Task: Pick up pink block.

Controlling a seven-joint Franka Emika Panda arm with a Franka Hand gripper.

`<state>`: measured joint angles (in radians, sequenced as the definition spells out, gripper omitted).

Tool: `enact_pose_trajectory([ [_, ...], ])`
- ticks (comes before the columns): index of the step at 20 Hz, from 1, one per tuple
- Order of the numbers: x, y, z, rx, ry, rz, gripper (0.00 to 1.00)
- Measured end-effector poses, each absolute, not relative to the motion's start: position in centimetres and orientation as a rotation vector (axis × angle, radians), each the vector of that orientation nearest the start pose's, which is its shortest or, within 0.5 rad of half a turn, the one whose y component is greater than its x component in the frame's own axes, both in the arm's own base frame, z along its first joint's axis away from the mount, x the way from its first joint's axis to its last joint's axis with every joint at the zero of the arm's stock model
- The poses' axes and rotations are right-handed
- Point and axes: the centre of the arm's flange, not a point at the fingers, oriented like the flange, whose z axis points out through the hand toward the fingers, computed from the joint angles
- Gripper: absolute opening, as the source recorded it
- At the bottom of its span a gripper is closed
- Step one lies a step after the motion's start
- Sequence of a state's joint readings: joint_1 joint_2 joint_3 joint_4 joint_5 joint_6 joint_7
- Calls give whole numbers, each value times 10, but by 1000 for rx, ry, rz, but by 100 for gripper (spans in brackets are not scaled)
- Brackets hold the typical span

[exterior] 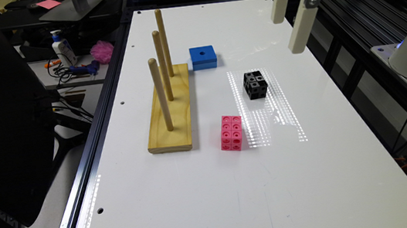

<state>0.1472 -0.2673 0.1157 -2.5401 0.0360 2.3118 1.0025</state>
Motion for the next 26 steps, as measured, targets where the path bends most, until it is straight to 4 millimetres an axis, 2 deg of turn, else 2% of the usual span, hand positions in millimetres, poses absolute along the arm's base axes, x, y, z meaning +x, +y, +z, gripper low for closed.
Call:
enact_pose_trajectory([
  [4,437,118,363,-2887,1163,-53,100],
  [11,460,134,361,-2879,1157,-52,100],
  [18,466,138,360,-2878,1156,-49,100],
  [20,466,138,353,-2883,1158,-33,100],
  [26,475,140,310,-2881,1161,-6,100],
])
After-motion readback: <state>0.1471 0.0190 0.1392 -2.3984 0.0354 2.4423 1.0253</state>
